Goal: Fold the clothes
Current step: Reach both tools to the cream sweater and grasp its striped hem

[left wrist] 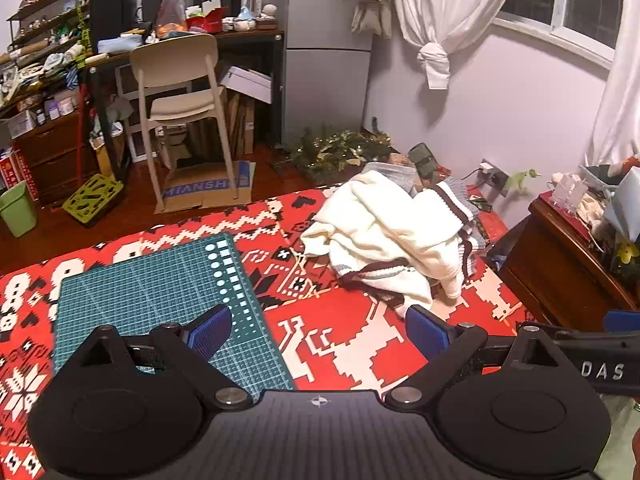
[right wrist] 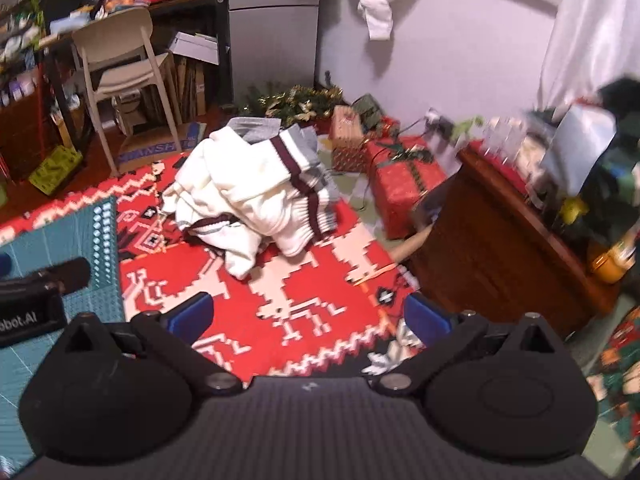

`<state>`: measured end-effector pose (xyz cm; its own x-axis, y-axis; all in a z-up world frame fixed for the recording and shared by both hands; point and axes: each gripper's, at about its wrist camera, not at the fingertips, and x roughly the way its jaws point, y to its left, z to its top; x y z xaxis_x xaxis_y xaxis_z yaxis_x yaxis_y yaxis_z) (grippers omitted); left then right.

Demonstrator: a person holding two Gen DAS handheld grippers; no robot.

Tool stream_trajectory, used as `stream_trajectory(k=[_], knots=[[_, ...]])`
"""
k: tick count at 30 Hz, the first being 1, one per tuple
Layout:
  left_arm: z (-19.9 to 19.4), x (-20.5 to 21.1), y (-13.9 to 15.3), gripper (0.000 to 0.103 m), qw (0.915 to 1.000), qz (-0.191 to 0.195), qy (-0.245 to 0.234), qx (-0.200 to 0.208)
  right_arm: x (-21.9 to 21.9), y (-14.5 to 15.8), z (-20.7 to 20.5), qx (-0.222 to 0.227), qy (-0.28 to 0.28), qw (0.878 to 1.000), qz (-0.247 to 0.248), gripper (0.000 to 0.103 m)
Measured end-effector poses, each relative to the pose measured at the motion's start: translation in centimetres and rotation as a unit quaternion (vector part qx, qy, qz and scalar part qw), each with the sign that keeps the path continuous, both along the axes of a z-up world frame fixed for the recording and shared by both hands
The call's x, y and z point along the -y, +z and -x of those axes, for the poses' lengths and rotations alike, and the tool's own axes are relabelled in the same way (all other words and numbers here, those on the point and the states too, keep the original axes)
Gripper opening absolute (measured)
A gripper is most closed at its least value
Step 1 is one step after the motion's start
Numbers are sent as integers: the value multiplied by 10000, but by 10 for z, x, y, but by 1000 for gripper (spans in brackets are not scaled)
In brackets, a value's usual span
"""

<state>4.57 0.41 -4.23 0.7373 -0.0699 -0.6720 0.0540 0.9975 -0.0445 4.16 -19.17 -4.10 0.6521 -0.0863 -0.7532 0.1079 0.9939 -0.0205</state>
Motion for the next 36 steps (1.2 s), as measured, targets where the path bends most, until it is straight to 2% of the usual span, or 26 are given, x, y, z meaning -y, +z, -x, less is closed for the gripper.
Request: stream_trajectory(k=[4, 11, 14, 18, 21, 24, 28, 31, 35, 36], knots=[[-9, 5, -9, 94, 9998, -114, -150, 117, 14, -12, -7, 213, -229, 9991, -270, 102], [-26, 13, -34, 94, 9989, -107, -383, 252, 31, -27, -8, 1057, -234, 9937, -290, 102], [-35, 20, -44, 94, 9975, -172, -628, 257, 34, -36, -20, 908, -140, 9956, -196, 102], [-49, 29, -59, 94, 9930, 186, -1114, 334, 39, -51, -35, 715, -82, 9973, -122, 102], [-63, 43, -68, 94, 9915, 167, -1223, 410, 44, -61, -46, 599, -109, 9980, -143, 102], [-80, 59, -78, 87, 9882, -74, -1469, 417, 52, -69, -54, 553, -142, 9980, -277, 102], [-106, 68, -95, 70, 9885, 249, -1490, -62, 63, -79, -66, 501, -97, 9972, -549, 102], [-122, 72, -106, 64, 9882, 559, -1397, -294, 67, -84, -75, 537, -123, 9962, -667, 101], [-135, 78, -117, 57, 9898, 598, -1198, -493, 71, -86, -84, 565, -153, 9944, -882, 101], [-136, 79, -119, 49, 9911, 519, -1124, -487, 72, -87, -86, 571, -162, 9939, -927, 101]])
